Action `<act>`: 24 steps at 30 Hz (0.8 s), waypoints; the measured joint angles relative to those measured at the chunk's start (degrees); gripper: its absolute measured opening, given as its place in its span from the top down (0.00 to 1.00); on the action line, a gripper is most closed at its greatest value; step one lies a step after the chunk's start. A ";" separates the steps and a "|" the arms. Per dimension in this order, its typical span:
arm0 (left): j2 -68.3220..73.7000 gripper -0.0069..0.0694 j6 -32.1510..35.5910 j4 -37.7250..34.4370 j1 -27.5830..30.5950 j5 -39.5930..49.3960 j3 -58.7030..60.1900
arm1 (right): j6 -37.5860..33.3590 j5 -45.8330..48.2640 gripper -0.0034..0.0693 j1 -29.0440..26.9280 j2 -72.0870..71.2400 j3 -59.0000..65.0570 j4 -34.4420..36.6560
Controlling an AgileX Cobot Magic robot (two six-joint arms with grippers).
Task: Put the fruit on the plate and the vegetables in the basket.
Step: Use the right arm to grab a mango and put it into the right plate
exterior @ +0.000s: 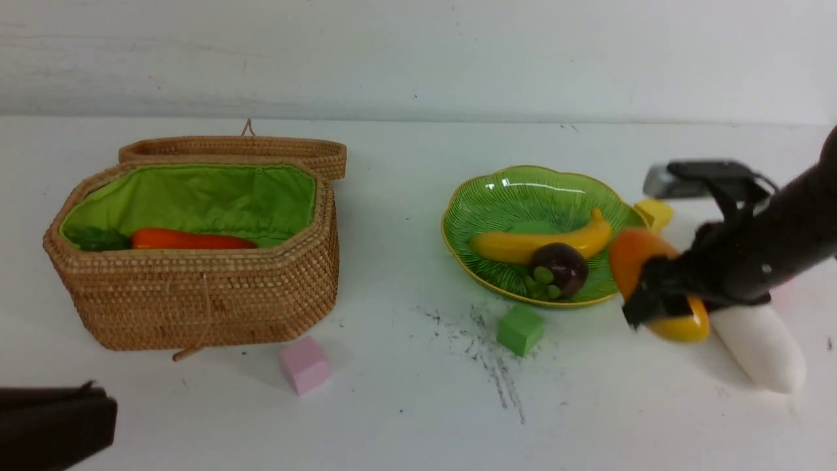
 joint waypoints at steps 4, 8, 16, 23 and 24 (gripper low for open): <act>0.00 0.93 0.02 0.00 0.00 -2.88 0.00 | 0.06 -12.75 0.18 0.79 2.86 -4.89 2.09; 0.00 0.93 0.02 -0.06 0.00 -2.92 0.00 | 0.12 -18.35 0.18 0.73 9.90 -10.79 1.93; 0.00 0.93 0.14 -3.07 0.00 -2.53 0.02 | 0.18 -17.59 0.15 0.73 20.26 -16.85 0.62; 0.00 0.93 0.55 -6.15 0.00 -2.53 0.02 | 0.41 -16.22 0.02 0.73 19.72 -16.97 0.45; 0.00 0.93 0.55 -6.15 0.00 -2.53 0.02 | 0.41 -16.06 0.02 0.73 19.46 -16.97 0.45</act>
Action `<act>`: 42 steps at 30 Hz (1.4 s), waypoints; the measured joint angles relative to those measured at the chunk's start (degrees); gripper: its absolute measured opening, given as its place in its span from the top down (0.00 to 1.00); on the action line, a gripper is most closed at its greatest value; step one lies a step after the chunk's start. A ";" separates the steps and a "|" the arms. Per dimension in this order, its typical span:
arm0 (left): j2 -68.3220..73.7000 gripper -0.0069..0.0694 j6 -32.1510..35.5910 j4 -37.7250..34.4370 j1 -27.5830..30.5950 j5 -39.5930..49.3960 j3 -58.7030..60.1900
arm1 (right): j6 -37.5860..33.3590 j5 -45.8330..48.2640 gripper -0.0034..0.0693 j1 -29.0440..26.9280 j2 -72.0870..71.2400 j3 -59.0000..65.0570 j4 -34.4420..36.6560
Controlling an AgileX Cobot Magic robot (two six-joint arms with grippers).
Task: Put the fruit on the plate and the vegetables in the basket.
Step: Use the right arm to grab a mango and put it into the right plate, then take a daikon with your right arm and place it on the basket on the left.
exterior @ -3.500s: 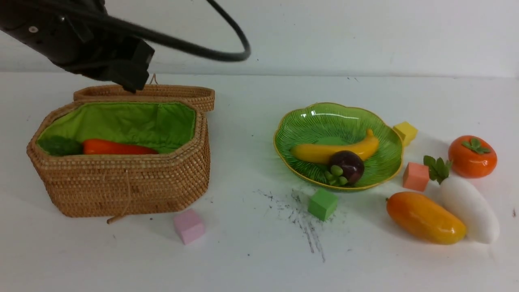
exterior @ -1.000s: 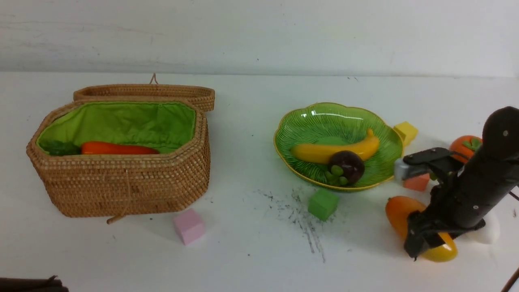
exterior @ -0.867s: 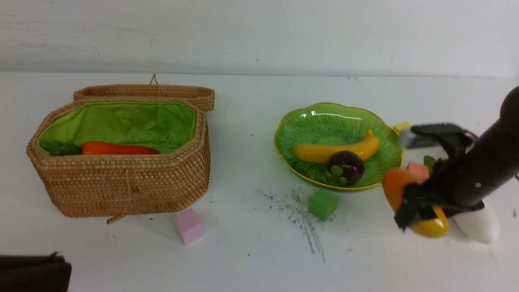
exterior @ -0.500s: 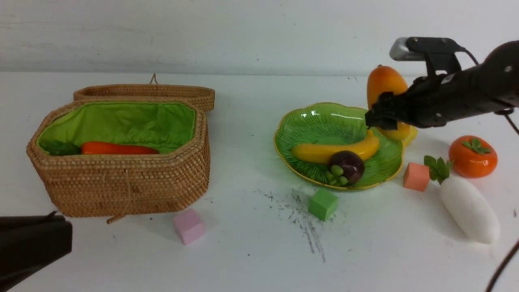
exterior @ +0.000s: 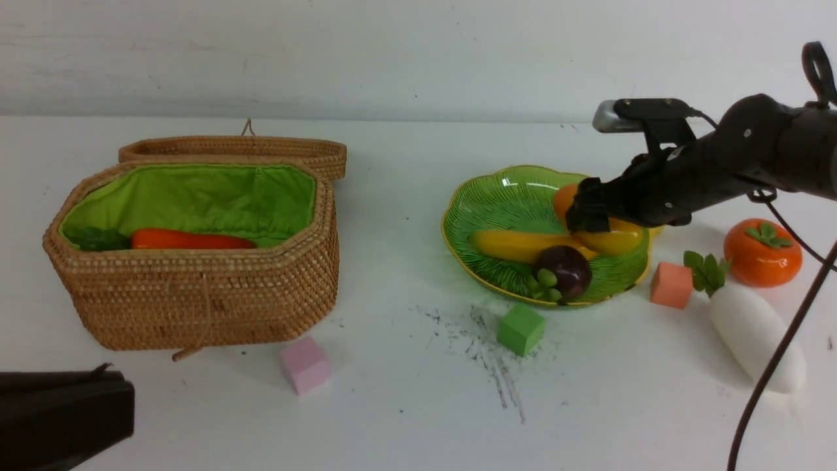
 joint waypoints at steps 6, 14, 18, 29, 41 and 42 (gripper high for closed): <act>0.00 0.92 2.93 0.00 0.00 0.00 0.00 | 0.05 9.67 0.20 -0.38 -8.75 0.00 -3.51; 0.00 0.92 7.76 -0.02 0.00 0.00 0.00 | 7.67 29.06 0.71 -3.31 -20.55 -0.04 -15.94; 0.00 0.92 9.39 -0.02 0.00 0.16 0.00 | 14.04 35.92 0.85 -6.01 -21.43 1.82 -22.36; 0.00 0.92 9.55 -0.02 0.00 3.01 0.00 | 15.18 20.77 0.40 -13.25 -19.69 17.99 -22.61; 0.00 0.91 9.69 -0.02 0.00 3.03 0.00 | 15.02 8.35 0.16 -13.49 -4.99 18.94 -19.96; 0.00 0.91 9.69 -0.02 0.00 3.03 0.00 | 14.96 8.56 0.22 -13.49 -4.39 18.86 -19.82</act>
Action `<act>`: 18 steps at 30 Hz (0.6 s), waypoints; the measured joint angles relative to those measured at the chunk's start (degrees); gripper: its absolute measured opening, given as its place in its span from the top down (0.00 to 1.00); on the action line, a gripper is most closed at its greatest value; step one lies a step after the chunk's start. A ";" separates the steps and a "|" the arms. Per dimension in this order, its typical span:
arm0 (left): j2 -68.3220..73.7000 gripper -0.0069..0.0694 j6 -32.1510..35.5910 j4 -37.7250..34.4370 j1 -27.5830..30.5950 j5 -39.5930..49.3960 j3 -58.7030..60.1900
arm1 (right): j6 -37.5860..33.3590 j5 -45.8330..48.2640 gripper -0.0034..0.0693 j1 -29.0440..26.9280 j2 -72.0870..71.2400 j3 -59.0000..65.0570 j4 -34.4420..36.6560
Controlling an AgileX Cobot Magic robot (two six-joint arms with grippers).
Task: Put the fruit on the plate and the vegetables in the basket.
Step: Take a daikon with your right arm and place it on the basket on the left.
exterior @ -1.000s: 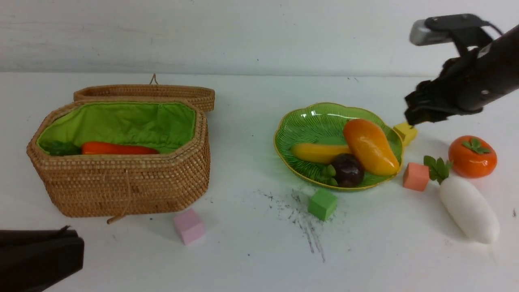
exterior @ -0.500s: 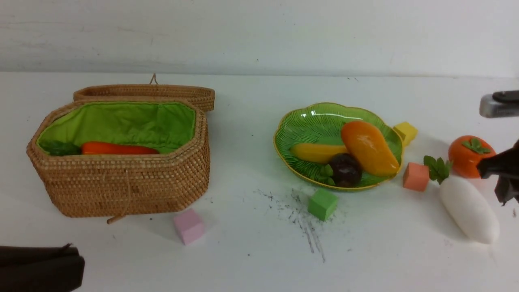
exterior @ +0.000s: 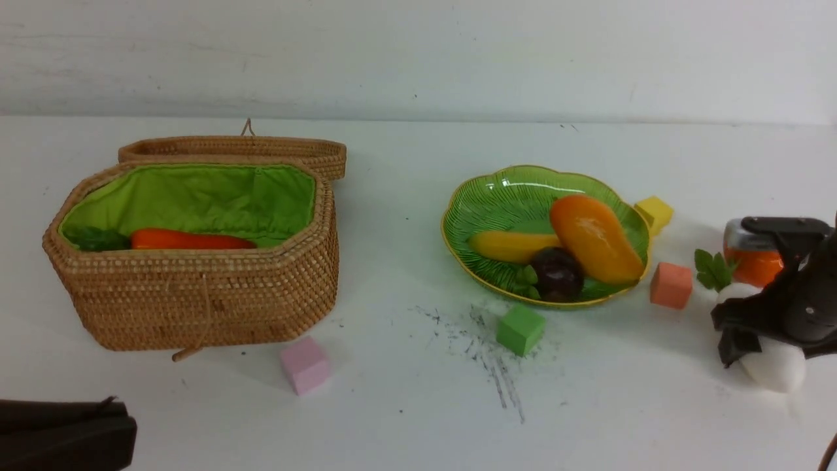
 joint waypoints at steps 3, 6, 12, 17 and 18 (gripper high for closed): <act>0.00 0.91 0.00 0.00 0.00 0.00 0.00 | -0.47 -0.03 0.25 0.00 0.16 -0.12 0.29; 0.00 0.91 0.00 0.00 0.00 0.00 0.00 | -0.93 2.25 0.25 0.00 -0.29 -0.37 0.72; 0.00 0.91 0.00 0.00 0.00 0.00 0.00 | -1.05 10.01 0.25 0.98 -8.46 0.06 3.63; 0.11 0.91 -3.57 1.82 0.00 -0.83 0.00 | -0.26 14.80 0.25 3.67 -20.80 -0.39 10.05; 0.11 0.91 -5.26 4.04 0.00 -0.91 0.00 | -0.79 15.53 0.25 5.40 -23.65 -1.07 12.21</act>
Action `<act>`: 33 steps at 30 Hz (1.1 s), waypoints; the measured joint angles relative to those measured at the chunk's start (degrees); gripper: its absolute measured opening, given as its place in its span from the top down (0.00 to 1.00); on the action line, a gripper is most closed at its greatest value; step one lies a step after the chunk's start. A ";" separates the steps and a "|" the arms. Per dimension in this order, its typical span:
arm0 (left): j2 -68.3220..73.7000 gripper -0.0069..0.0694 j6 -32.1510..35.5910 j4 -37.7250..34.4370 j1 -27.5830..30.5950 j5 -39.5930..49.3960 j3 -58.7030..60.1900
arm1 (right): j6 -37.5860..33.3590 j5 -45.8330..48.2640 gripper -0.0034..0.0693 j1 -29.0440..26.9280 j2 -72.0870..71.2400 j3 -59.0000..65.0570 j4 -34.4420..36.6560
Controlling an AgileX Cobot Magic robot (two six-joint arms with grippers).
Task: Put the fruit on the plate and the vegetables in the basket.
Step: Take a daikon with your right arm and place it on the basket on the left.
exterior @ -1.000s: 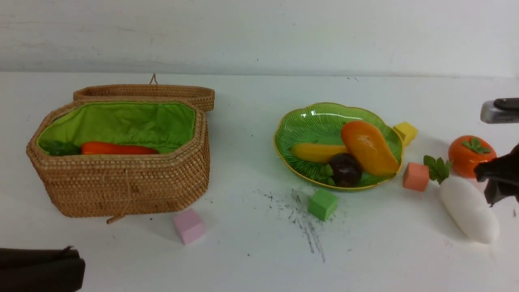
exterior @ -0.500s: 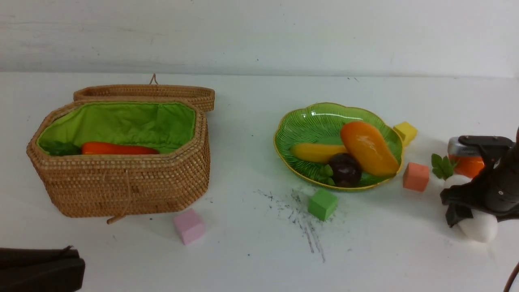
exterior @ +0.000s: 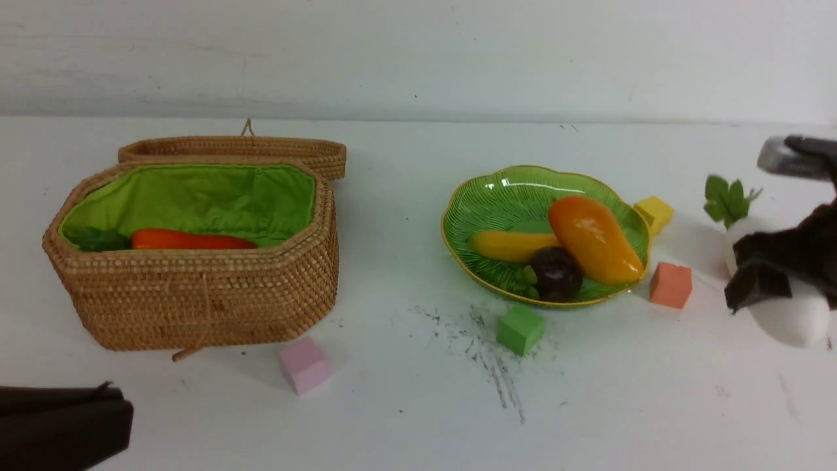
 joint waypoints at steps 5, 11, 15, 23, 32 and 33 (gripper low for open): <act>0.00 0.91 -18.75 20.23 0.00 2.46 -1.14 | -13.35 -3.29 0.25 14.03 -4.29 -9.78 14.39; 0.00 0.90 -39.70 38.24 0.00 8.99 -1.95 | -33.06 -10.63 0.25 32.78 7.72 -29.28 25.26; 0.00 0.90 -42.59 40.00 0.00 11.03 -1.95 | -40.39 -14.87 0.25 38.99 20.05 -42.71 26.24; 0.00 0.90 -42.78 36.63 0.00 11.14 -1.95 | -42.51 -15.86 0.23 41.30 45.52 -63.50 25.73; 0.00 0.90 -37.20 32.17 0.00 11.14 -1.95 | -29.17 -8.54 0.05 41.29 46.00 -66.07 9.65; 0.00 0.90 -37.03 32.04 0.00 11.14 -1.95 | -28.53 -8.03 0.06 41.29 45.43 -66.14 8.03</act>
